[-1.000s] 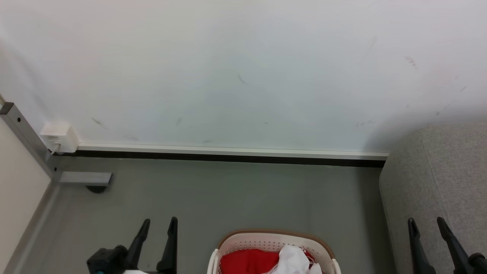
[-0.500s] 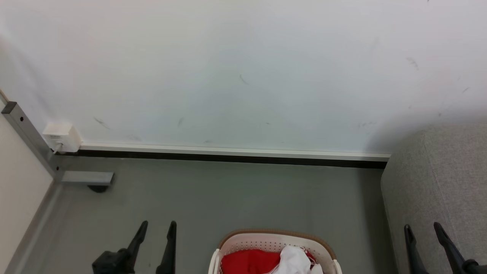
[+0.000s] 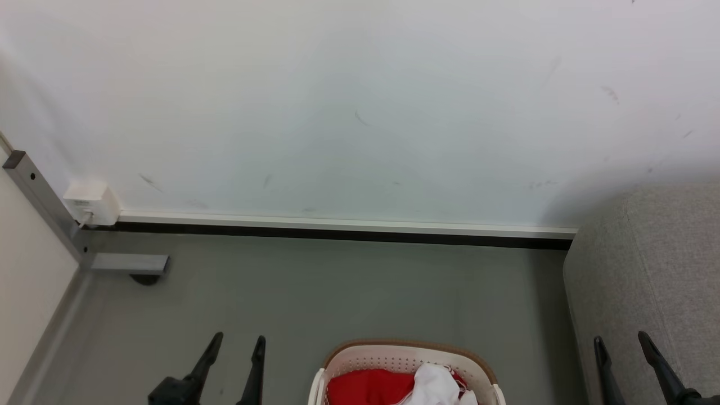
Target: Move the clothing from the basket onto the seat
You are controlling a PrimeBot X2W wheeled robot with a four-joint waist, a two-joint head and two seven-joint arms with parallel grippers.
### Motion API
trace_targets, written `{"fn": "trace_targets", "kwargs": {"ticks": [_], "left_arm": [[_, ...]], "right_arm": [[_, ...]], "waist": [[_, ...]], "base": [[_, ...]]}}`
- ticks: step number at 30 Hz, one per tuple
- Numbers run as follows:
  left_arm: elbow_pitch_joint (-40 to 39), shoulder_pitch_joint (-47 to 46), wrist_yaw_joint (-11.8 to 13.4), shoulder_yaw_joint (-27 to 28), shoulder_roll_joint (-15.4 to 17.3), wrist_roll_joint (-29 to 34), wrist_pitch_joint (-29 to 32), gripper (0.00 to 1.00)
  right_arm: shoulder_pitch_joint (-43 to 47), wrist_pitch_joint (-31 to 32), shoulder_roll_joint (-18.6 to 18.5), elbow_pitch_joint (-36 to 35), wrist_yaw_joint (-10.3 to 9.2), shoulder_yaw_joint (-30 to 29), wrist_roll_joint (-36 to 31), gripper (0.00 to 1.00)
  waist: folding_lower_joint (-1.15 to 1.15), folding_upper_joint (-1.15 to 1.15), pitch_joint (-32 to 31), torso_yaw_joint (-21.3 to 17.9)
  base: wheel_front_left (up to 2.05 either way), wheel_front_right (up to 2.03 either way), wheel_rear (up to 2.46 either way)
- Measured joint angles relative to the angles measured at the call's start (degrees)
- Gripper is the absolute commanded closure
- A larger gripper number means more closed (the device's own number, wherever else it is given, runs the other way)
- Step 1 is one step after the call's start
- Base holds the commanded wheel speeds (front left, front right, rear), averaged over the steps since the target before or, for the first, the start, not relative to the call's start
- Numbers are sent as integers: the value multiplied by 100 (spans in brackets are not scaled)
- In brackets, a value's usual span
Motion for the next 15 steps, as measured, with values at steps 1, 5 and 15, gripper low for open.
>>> {"fn": "trace_targets", "kwargs": {"ticks": [1,5,15], "left_arm": [[7,-1,-2,-1,0,33,-21,0],[42,-2,-27,23,0,23,-33,0],[99,-2,-73,48,-3,-32,-34,0]], "right_arm": [[1,-15,0,-1,0,1,-35,0],[1,-27,2,-2,0,-5,-64,0],[1,-27,8,-2,0,-20,46,0]], "waist": [[0,0,4,1],[0,0,7,3],[0,0,21,-34]], "base": [[0,0,0],[0,0,0],[0,0,0]]}}
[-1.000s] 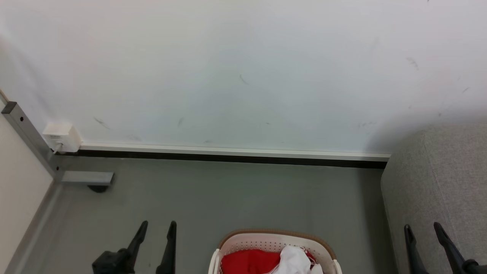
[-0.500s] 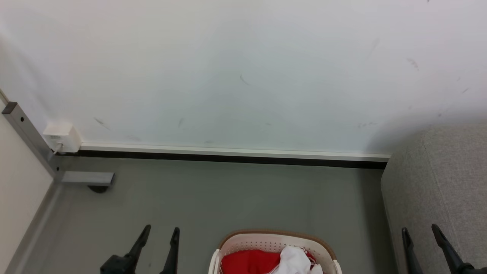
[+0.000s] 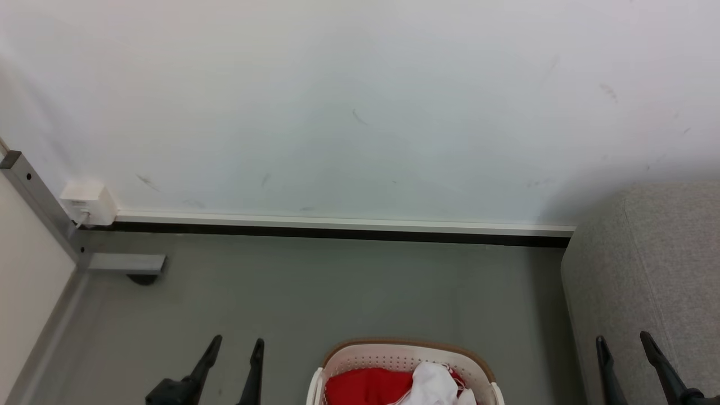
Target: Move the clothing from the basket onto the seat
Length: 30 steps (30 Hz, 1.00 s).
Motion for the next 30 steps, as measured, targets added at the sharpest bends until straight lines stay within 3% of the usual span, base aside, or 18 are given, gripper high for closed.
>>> {"fn": "trace_targets", "kwargs": {"ticks": [15,24,30], "left_arm": [[148,-440,-34,-255,-4,-40,0,0],[1266,-1669,-30,-1348,-11,-65,0,0],[2295,-2764,265,-2209,-14,-176,311,0]], "right_arm": [[-275,-9,-27,-283,0,-94,58,0],[-828,-10,-38,-592,0,-124,93,0],[-1366,-11,-21,-802,0,-33,127,0]], "waist": [[0,0,498,-312],[1,0,1441,-570],[2,0,2209,-748]], "base": [[0,0,0],[0,0,0],[0,0,0]]}}
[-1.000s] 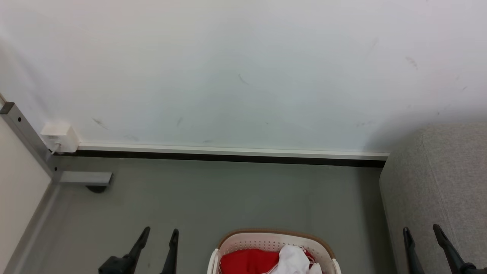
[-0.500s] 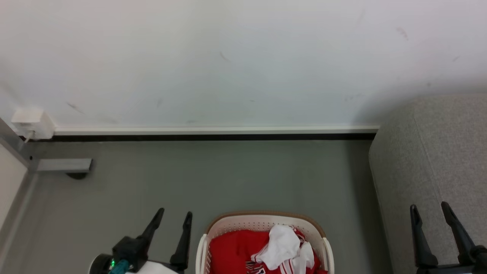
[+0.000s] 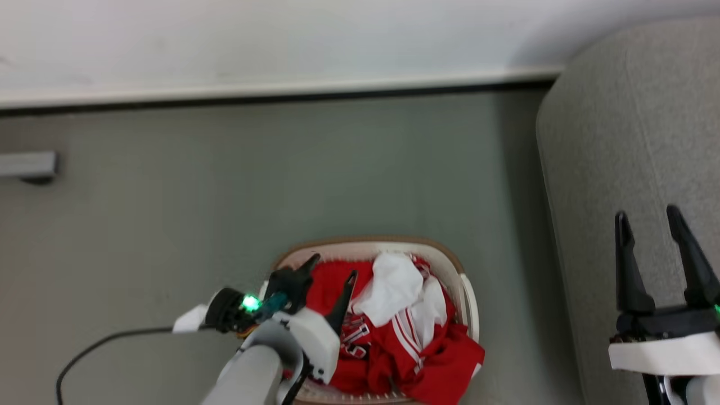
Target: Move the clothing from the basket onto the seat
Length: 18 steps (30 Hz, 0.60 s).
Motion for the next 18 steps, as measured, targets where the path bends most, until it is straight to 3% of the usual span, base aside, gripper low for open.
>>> {"fn": "trace_targets", "kwargs": {"ticks": [10,18], "left_arm": [[1357,-1202,922,-1077,0,-97,1490,0],[2045,-1635,1146,-1506,-2,-199,2163,0]], "right_arm": [[-625,0,140,-287,0,254,92,0],[-775,0,296,-353,0,397,248,0]], "waist": [[1,0,1064,-315],[-1,0,1365,-556]], "base": [[0,0,0],[0,0,0]]}}
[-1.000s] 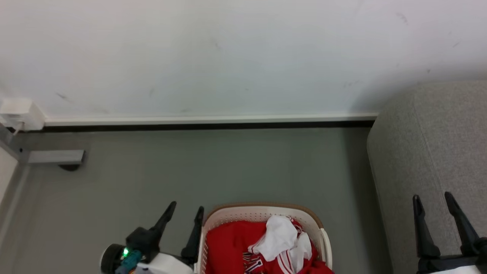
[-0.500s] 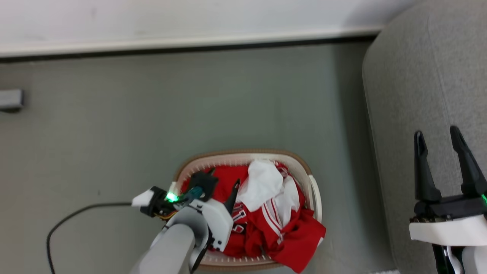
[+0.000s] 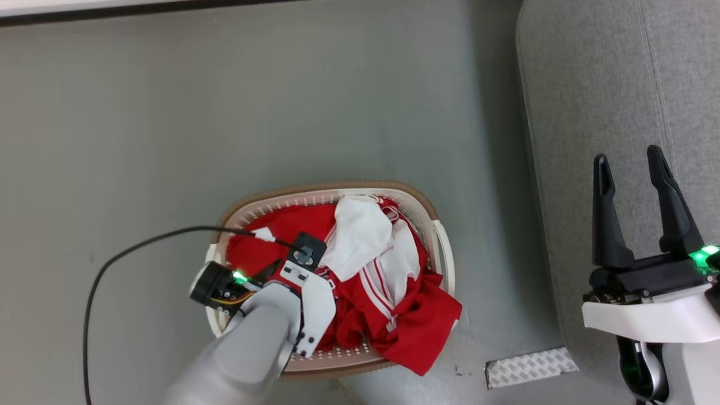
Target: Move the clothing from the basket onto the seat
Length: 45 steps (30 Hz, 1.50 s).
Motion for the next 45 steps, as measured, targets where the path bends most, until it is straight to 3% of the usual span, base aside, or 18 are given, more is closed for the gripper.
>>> {"fn": "trace_targets", "kwargs": {"ticks": [12,25,26,27,35,45], "left_arm": [[961,-677,182,-310,26,111,513,0],[1227,-1121,207,-403,304,107,624,0],[1229,-1145,212,-412,311,107,587,55],[1230,-1165,211,-416,309,105,569,100],[1121,-1178,143,-310,145,-122,15,100],[706,-553,-7,25,23,-898,-938,100]], "right_arm": [[-271,0,124,-87,0,124,221,0],[-534,0,129,-179,0,201,771,0],[-554,0,129,-179,0,199,792,0],[-565,0,129,-178,0,194,792,0],[-558,0,132,-52,0,60,780,0],[-164,0,141,96,0,-226,461,0]], "waist": [[0,0,535,-246],[0,0,1144,-605],[0,0,1180,-625],[0,0,1208,-642],[0,0,1046,-565],[-1,0,249,-238]], "base": [[0,0,0],[0,0,0],[0,0,0],[0,0,0],[0,0,0],[0,0,0]]}}
